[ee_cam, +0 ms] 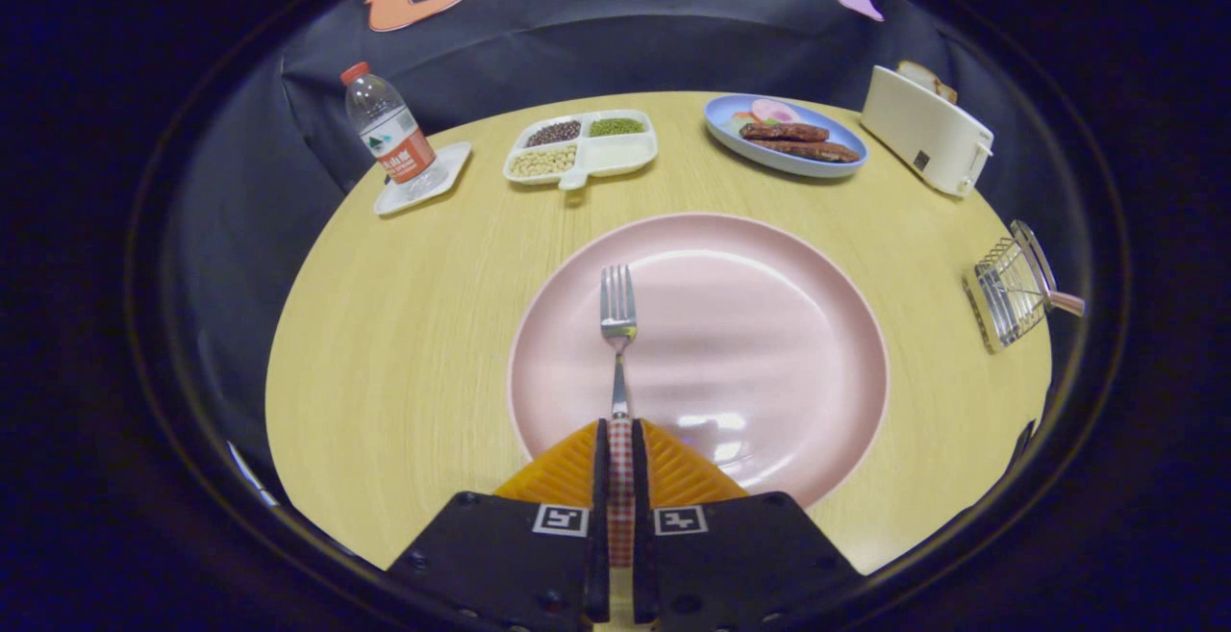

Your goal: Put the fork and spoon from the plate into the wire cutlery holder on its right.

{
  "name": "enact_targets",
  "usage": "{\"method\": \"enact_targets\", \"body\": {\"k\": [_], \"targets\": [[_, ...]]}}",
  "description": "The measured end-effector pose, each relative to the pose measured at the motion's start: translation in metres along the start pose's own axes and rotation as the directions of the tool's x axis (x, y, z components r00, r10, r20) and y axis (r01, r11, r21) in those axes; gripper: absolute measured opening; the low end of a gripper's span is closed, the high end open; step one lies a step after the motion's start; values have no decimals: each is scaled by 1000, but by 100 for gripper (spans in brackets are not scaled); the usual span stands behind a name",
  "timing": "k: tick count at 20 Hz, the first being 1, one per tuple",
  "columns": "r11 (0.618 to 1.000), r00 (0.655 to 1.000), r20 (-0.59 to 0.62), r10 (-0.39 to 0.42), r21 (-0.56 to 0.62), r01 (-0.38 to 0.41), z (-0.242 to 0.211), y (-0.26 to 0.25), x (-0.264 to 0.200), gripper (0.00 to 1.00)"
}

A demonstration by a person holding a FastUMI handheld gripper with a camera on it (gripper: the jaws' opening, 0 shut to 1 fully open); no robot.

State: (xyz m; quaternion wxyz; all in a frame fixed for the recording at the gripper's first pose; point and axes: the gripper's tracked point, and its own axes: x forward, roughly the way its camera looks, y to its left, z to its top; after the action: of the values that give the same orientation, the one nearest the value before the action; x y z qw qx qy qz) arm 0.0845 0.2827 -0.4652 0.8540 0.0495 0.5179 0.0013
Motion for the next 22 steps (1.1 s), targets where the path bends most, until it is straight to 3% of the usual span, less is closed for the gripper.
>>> {"method": "enact_targets", "body": {"k": [2, 3, 10, 22], "targets": [[1000, 1000, -12, -12, -20, 12, -4, -3, -7, 10], [1000, 1000, -14, -9, -26, 8, -3, -3, -10, 5], [995, 999, 16, 35, -95, -34, 6, -26, -63, 5], [989, 998, 48, 39, -143, -32, 80, -156, -169, 5]]}}
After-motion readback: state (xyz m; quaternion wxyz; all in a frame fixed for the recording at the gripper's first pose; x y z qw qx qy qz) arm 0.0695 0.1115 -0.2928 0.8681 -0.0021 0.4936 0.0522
